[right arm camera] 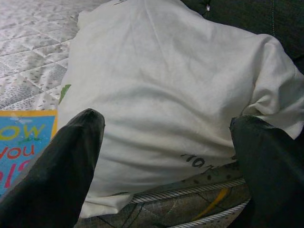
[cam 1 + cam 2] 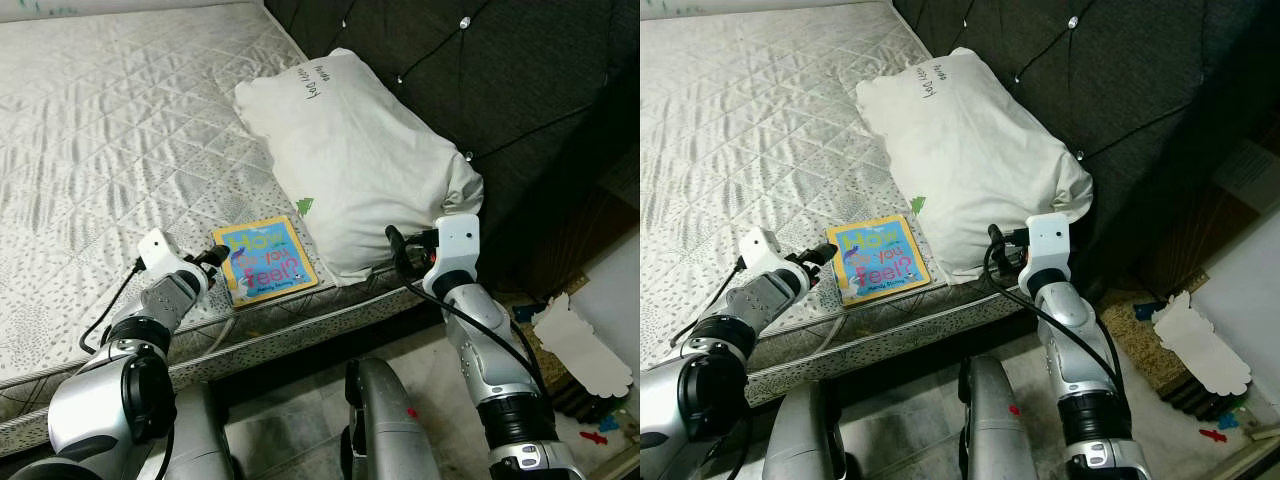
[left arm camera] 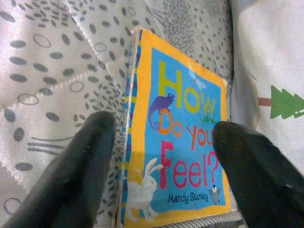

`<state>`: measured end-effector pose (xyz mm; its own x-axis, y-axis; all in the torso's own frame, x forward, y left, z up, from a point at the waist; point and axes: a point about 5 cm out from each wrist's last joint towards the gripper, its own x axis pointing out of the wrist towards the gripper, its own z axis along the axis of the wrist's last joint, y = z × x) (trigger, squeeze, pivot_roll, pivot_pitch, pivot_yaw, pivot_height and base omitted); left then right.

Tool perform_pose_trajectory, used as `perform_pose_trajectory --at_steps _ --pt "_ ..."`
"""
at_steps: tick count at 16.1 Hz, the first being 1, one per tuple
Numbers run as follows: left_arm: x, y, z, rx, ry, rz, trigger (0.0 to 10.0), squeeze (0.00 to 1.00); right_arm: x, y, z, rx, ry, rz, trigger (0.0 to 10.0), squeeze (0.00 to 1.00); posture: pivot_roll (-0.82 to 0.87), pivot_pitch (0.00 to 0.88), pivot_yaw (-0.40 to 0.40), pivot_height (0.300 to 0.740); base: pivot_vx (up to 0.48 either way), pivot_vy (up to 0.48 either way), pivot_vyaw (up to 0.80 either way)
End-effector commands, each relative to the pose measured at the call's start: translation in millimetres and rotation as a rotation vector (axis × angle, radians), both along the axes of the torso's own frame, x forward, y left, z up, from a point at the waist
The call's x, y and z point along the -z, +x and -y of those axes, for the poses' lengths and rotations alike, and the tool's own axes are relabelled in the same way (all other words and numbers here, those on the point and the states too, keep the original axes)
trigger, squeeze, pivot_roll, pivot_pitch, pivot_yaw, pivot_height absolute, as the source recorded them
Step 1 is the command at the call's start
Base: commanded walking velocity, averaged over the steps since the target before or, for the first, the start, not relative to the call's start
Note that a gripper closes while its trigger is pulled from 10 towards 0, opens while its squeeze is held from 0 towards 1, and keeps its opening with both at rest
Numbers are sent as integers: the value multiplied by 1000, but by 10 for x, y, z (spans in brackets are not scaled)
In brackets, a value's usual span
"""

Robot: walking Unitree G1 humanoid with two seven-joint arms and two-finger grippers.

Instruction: Clean up the room

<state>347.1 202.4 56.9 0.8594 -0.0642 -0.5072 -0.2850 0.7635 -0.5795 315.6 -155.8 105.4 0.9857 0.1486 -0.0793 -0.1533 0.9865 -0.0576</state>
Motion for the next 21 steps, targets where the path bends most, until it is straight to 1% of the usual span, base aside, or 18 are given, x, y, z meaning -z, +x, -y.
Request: perform_pose_trajectory --at_steps 1,3,6,7,8,9,10,11,12,13,14,15,16,17,18,19,20,21 --pt "13 -8 -17 0 53 -5 10000 1000 -12 21 -9 6 -2 7 10000 0 -212 34 -63 568 0 0 0" --pt "6 -2 4 13 152 19 10000 1000 -1 35 -51 -2 29 3 10000 0 -199 28 -54 568 0 0 0" --pt "1 -52 -50 -16 296 73 10000 1000 11 56 -152 -31 76 -6 10000 0 -165 17 -38 568 0 0 0" --pt "-16 -95 -86 -50 348 85 10000 1000 17 60 -187 -48 113 -9 10000 0 -152 13 -35 568 0 0 0" --pt "-74 -164 -124 -81 438 119 10000 1000 40 76 -216 -56 137 -25 10000 0 -127 4 -29 568 0 0 0" --pt "-90 -197 -123 -80 473 127 10000 1000 55 80 -223 -59 143 -34 10000 0 -127 4 -29 568 0 0 0" --pt "-144 -313 -108 -86 549 153 10000 1000 94 93 -247 -66 165 -62 10000 0 -114 0 -26 568 0 0 0" --pt "-188 -382 -109 -87 603 173 10000 1000 104 124 -278 -70 175 -73 10000 0 -98 0 -19 568 0 0 0" --pt "-292 -498 -119 -100 673 223 10000 1000 72 173 -330 -77 114 -36 10000 0 -78 0 -10 568 0 0 0" --pt "-345 -569 -133 -94 734 245 10000 1000 41 190 -373 -95 55 0 10000 0 -69 0 -7 568 0 0 0" --pt "-368 -595 -148 -87 788 271 10000 1000 17 215 -412 -117 59 11 10000 0 -56 0 -5 568 0 0 0" --pt "-404 -622 -139 -60 857 333 10000 1000 -15 252 -429 -117 88 14 10000 0 -52 0 -4 568 0 0 0" --pt "-424 -614 -127 -32 898 358 10000 1000 -24 275 -425 -102 70 22 10000 0 -51 0 -4 568 0 0 0" --pt "-478 -596 -114 -46 980 395 10000 1000 -15 289 -420 -92 46 5 10000 0 -46 0 -5 568 0 0 0" --pt "-497 -563 -80 -51 1058 380 10000 161 -30 289 -413 -105 69 12 10000 0 -40 0 -8 568 0 0 0" --pt "-538 -543 -7 -8 992 420 10000 0 -71 316 -373 -78 125 40 10000 0 -39 0 -10 568 0 0 0" --pt "-544 -535 28 35 939 458 10000 0 -91 328 -365 -74 145 47 10000 0 -40 0 -9 568 0 0 0" --pt "-575 -539 49 40 908 490 10000 0 -139 342 -375 -84 163 72 10000 0 -45 0 -3 568 0 0 0"
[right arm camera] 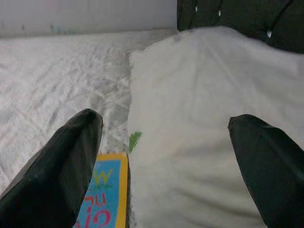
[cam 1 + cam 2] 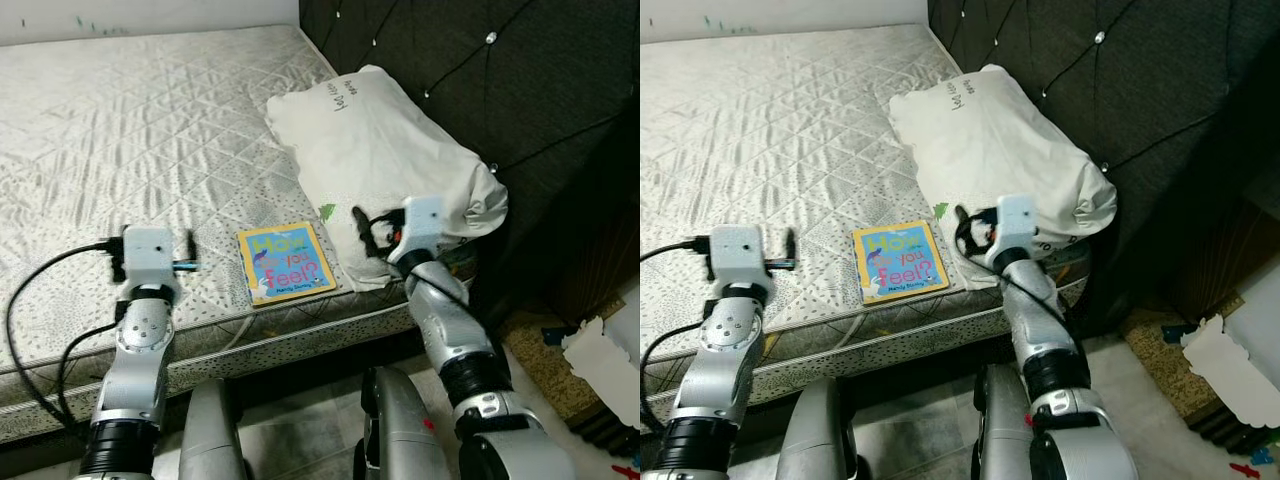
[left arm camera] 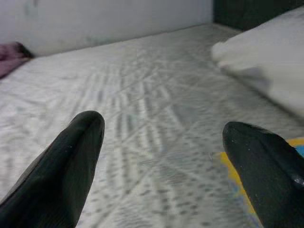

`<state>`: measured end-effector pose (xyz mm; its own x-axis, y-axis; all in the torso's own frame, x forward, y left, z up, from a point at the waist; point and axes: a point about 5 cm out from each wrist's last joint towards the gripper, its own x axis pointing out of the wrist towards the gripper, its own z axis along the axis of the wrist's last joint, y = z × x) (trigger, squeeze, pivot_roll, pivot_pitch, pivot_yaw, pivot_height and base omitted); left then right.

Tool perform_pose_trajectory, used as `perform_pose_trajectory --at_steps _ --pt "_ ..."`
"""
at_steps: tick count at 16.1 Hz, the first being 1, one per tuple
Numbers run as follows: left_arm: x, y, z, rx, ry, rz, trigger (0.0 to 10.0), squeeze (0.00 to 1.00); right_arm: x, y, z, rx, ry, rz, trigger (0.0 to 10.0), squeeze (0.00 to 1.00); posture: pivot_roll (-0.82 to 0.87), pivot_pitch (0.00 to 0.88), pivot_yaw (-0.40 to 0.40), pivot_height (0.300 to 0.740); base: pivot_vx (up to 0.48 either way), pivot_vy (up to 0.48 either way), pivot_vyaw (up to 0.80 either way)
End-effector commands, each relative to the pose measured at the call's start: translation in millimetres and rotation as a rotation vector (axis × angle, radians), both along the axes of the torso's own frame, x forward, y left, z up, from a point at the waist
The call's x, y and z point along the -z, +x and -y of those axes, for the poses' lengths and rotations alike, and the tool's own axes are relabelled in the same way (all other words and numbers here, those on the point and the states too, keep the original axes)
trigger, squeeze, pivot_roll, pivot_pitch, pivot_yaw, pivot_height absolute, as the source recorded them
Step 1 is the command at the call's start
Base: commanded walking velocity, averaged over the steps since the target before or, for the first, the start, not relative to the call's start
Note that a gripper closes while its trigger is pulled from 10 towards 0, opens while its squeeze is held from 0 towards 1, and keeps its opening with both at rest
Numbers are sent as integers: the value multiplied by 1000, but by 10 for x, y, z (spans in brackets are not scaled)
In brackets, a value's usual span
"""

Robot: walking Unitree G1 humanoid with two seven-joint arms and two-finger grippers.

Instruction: Clean up the room

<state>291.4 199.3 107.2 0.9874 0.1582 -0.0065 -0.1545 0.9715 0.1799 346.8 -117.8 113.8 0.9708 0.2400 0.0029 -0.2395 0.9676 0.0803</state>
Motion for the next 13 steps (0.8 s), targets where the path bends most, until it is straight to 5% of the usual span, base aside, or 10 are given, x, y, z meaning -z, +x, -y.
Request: perform_pose_trajectory --at_steps 1,5,13 --pt "-87 33 37 20 -25 35 10000 0 -126 35 -18 -24 36 58 10000 0 -45 0 1 568 0 0 0" --pt "-62 50 121 66 -59 54 10000 0 -244 55 -129 -65 122 95 10000 0 -47 0 5 588 0 0 0" --pt "-57 122 197 108 -126 84 10000 0 -204 60 -197 -90 136 86 10000 0 -56 0 -8 675 0 0 0"
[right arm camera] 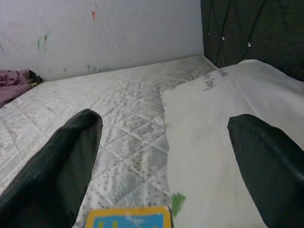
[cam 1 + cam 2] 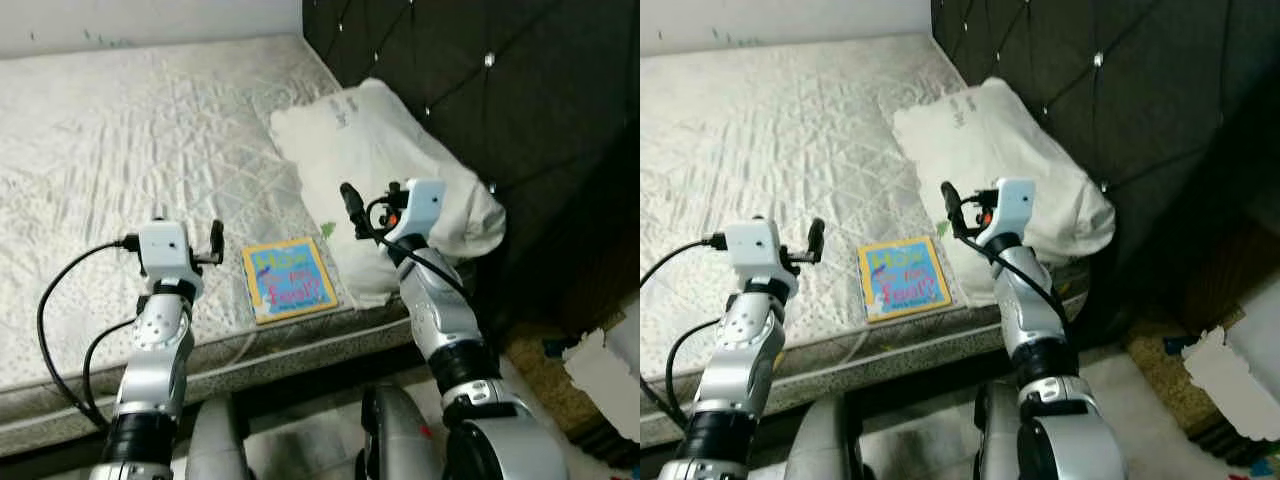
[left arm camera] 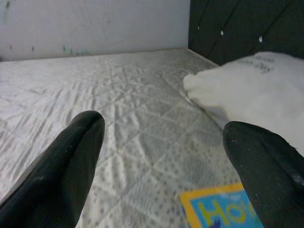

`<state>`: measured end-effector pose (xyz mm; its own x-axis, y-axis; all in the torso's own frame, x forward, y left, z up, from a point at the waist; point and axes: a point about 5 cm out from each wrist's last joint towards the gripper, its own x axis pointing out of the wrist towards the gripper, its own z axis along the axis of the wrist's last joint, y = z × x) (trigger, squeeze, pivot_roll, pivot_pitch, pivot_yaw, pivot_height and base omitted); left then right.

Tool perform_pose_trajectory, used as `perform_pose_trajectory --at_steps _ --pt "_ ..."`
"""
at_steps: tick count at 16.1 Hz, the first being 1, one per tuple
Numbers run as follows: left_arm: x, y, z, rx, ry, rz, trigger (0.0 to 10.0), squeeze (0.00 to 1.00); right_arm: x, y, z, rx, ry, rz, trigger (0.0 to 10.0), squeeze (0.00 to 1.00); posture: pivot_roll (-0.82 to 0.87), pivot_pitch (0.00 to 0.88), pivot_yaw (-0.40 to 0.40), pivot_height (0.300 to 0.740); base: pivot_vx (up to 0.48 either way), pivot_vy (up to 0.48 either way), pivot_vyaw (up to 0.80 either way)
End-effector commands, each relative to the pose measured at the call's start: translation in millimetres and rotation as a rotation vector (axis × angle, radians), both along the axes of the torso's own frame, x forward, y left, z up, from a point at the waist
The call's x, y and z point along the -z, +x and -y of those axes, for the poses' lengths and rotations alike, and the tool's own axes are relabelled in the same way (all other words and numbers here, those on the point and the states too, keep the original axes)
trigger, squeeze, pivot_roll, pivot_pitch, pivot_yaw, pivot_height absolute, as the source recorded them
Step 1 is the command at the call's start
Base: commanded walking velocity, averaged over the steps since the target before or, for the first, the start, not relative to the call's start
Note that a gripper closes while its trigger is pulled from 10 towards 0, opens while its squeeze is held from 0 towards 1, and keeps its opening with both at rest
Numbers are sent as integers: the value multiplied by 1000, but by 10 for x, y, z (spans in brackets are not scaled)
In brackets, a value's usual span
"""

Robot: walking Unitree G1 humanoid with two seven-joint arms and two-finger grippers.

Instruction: Clean up the room

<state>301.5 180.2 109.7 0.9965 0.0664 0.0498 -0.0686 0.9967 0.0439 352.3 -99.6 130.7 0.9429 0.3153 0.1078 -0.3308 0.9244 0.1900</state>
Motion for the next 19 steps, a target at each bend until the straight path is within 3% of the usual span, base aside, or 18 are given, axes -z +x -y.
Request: perform_pose_trajectory --at_steps 1,5,7,13,19 --pt "-44 38 13 11 1 18 10000 0 -44 4 -17 -3 1 20 10000 0 -61 0 -3 694 0 0 0" --pt "-132 25 44 26 67 68 10000 0 -4 -40 23 10 -8 15 10000 0 -69 0 -12 737 0 0 0" --pt "-143 -8 30 29 45 79 10000 0 46 -71 30 5 -27 6 10000 0 -67 0 -15 740 0 0 0" --pt "37 -111 -125 -14 80 12 10000 0 113 -100 98 33 -60 -8 10000 0 -59 0 -28 740 0 0 0" --pt "127 -262 -194 -27 87 0 10000 0 169 -253 426 157 -101 -16 10000 0 -66 0 -22 740 0 0 0"
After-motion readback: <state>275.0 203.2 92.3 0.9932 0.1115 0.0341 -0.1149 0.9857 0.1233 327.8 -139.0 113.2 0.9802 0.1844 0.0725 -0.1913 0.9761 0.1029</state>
